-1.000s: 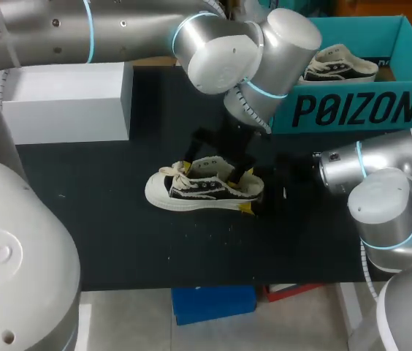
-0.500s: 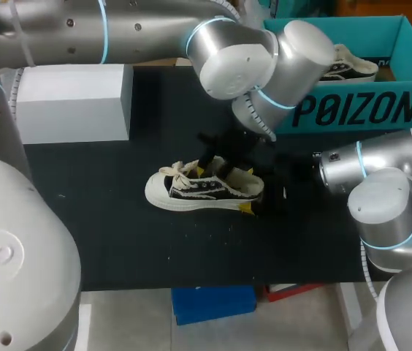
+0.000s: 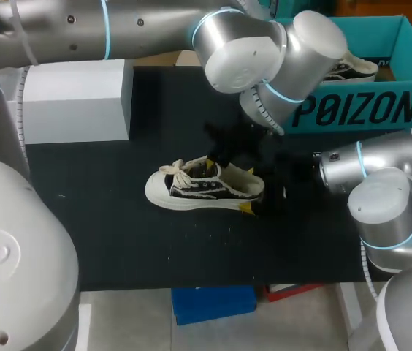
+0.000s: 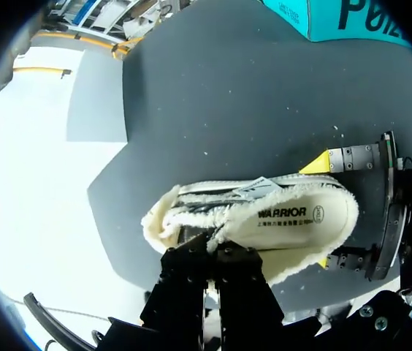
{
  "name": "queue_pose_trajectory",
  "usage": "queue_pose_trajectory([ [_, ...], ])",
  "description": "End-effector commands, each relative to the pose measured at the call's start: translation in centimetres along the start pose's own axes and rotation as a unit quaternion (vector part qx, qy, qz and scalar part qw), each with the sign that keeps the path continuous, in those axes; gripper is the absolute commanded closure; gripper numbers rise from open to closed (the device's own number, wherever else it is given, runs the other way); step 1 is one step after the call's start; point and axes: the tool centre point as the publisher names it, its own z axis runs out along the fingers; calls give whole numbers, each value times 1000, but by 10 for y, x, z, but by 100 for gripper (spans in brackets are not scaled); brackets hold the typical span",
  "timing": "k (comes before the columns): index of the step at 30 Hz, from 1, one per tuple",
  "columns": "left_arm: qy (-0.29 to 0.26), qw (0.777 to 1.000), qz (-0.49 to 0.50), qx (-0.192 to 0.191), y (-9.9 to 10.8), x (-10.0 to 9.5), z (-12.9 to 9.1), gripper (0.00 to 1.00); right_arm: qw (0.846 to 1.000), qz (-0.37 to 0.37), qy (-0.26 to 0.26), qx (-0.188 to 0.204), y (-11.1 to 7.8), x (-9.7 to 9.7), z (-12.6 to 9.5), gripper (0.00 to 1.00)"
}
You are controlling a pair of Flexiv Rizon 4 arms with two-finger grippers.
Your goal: Take the shoe out of the shoebox, open the shoe tongue, remove and reinsert the insole, then place the shoe into the shoebox
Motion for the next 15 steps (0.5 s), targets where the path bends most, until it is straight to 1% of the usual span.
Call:
queue_pose_trajectory([
  [1,11,1000,-4,13,5,-8,-7,100,1000,1,-1,1,0,1,3,100],
  [7,16,999,-12,27,11,-18,-13,100,1000,1,-1,1,0,1,3,100],
  [11,14,999,-23,32,16,-31,-13,100,1000,1,-1,1,0,1,3,100],
  [15,10,999,-36,32,20,-46,-7,100,1000,1,-1,1,0,1,3,100],
])
